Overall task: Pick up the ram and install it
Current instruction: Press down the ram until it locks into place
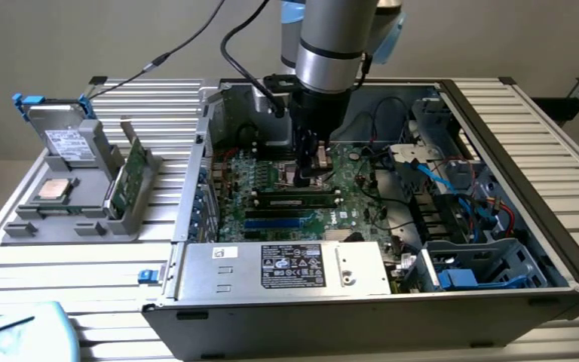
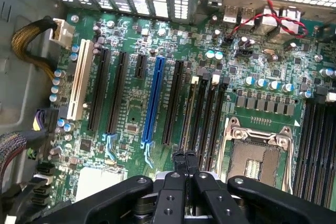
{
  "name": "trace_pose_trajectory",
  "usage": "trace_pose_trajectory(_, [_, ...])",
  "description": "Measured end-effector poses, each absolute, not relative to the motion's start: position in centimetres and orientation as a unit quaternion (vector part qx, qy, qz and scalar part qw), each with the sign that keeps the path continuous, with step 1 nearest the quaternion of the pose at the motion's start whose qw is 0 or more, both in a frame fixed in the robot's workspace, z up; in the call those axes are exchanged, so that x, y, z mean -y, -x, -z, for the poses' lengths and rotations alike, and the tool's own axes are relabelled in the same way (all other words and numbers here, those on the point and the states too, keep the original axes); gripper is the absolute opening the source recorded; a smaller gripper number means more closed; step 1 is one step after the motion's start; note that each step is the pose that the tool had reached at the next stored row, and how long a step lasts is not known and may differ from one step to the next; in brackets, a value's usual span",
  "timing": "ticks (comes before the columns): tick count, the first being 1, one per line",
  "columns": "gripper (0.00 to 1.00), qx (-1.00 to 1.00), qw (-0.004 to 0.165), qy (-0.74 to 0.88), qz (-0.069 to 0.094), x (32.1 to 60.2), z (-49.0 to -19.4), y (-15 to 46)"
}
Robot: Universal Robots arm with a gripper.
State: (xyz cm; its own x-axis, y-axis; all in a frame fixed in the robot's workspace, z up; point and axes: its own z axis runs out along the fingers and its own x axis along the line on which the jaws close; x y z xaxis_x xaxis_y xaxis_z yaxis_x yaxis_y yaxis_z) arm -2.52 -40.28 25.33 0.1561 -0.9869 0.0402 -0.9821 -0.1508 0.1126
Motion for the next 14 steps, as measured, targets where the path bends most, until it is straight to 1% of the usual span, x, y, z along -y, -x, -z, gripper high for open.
trace_pose_trajectory(14, [0.11, 0.732, 0.052, -0.679, 0.027, 40.28, -24.64, 2.52])
